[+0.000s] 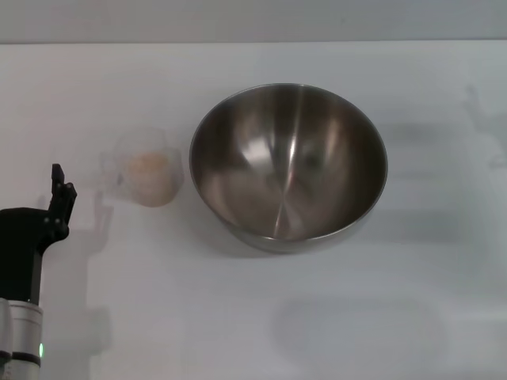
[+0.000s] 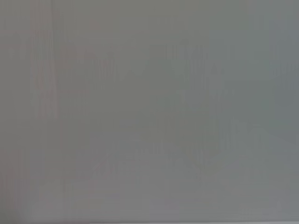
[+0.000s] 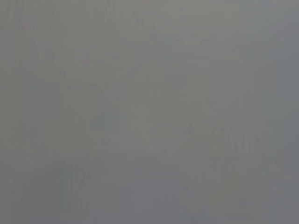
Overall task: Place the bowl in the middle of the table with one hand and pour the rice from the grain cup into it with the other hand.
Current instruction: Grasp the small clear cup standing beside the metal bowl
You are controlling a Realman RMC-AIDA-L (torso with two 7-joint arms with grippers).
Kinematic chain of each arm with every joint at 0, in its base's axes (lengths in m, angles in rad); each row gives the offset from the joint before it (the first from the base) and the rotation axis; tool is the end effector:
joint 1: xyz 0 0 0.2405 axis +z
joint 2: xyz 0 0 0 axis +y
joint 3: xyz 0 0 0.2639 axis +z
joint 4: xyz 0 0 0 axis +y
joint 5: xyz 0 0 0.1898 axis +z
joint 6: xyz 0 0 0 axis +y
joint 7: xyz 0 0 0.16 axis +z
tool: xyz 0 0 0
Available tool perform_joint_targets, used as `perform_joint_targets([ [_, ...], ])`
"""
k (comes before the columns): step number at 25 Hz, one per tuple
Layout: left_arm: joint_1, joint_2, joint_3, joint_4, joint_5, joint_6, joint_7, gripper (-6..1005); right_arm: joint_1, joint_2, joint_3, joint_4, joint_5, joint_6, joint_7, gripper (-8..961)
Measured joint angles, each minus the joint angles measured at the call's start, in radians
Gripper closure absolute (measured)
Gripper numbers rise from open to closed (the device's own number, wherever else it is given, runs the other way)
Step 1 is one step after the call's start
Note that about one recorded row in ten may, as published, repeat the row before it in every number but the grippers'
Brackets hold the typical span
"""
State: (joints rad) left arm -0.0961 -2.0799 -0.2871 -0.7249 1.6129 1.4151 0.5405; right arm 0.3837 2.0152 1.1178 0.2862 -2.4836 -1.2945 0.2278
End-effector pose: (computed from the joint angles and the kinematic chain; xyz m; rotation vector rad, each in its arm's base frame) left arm -0.2998 0.2230 -0.0486 -1.3954 -0.5620 -0.5280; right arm 0.3046 0.3446 0.0498 -1.4322 0.4382 0.9167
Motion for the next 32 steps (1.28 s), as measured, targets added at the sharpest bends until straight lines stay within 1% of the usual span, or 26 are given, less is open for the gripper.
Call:
perform_joint_targets([
  [7,0.012,0.000,0.030,-0.071,-0.053,-0.001,0.115,226,0.002,-0.004,0.005,-0.003,-0.017,-0.001,0.000,159],
  [10,0.003,0.000,0.045,-0.089,-0.106,-0.008,0.135,226,0.002,-0.004,0.008,0.000,-0.043,-0.002,0.000,160],
  [14,-0.014,0.000,0.049,-0.103,-0.159,-0.050,0.147,227,0.001,-0.007,0.003,0.006,-0.054,-0.004,0.000,161],
  [19,-0.029,0.000,0.055,-0.115,-0.169,-0.091,0.146,228,0.002,-0.011,0.000,0.007,-0.054,-0.005,0.000,161],
  [25,-0.040,0.000,0.068,-0.121,-0.169,-0.107,0.140,229,0.003,-0.013,0.000,0.010,-0.054,-0.005,0.001,160],
  [32,-0.069,0.000,0.065,-0.118,-0.170,-0.151,0.138,231,0.002,-0.015,0.000,0.011,-0.054,-0.005,0.001,159],
])
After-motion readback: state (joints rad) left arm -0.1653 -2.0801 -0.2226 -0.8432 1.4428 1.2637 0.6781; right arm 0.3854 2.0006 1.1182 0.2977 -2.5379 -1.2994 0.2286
